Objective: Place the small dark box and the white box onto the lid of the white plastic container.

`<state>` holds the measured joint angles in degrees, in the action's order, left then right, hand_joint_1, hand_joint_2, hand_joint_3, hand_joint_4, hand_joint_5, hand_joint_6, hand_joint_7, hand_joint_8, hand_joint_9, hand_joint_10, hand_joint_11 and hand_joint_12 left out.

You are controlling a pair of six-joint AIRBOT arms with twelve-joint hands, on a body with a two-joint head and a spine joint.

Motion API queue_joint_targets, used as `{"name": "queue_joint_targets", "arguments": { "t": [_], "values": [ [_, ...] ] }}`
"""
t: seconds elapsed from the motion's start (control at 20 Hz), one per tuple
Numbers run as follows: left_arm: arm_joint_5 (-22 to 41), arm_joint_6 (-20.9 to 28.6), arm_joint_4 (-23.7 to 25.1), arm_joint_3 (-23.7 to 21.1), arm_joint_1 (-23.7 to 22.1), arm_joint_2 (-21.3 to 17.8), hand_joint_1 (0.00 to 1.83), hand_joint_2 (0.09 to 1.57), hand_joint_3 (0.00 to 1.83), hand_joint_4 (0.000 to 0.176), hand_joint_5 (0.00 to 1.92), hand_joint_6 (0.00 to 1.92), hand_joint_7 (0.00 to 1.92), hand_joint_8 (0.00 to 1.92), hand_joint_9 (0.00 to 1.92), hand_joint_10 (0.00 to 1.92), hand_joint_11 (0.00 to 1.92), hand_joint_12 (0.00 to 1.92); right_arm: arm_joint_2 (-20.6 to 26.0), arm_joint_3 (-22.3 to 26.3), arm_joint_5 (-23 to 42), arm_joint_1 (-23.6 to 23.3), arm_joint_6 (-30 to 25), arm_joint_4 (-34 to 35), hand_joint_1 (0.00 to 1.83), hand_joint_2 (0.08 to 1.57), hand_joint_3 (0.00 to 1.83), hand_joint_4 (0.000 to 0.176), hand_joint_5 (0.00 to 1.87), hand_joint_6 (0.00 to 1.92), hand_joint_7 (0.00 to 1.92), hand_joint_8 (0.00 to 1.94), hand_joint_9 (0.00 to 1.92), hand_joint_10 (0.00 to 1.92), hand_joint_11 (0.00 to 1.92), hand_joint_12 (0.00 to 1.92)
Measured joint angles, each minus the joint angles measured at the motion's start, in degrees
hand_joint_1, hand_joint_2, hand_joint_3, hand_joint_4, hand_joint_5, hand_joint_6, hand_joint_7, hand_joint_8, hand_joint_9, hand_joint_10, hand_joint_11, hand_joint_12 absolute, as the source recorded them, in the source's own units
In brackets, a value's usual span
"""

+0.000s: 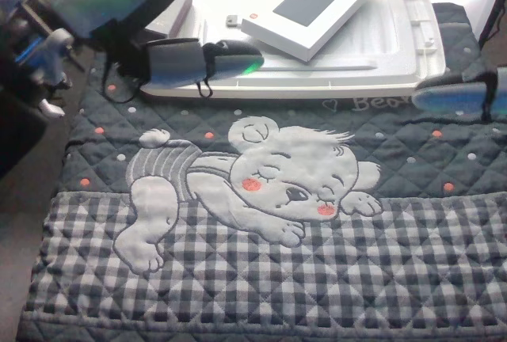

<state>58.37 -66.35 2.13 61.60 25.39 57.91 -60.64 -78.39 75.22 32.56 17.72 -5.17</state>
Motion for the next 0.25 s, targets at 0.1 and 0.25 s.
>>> {"name": "queue_joint_targets", "arguments": {
  "t": [0.1, 0.25],
  "values": [
    [3.15, 0.57, 0.00, -0.92, 1.51, -1.07, 0.75, 0.97, 0.02, 0.164, 0.01, 0.00, 0.00, 0.00, 0.07, 0.00, 0.19, 0.05, 0.42, 0.72, 2.14, 0.61, -0.07, 0.22, 0.92, 0.84, 0.00, 0.163, 0.14, 0.03, 0.16, 0.02, 0.11, 0.01, 0.09, 0.04],
    [6.25, 1.36, 0.00, -1.81, 4.00, -1.79, 0.88, 0.88, 0.00, 0.139, 0.14, 0.01, 0.12, 0.01, 0.13, 0.01, 0.22, 0.06, 0.57, 1.31, 4.63, 1.27, -0.07, 0.76, 0.94, 0.84, 0.00, 0.156, 0.20, 0.03, 0.20, 0.01, 0.16, 0.01, 0.10, 0.06]
  ]
}}
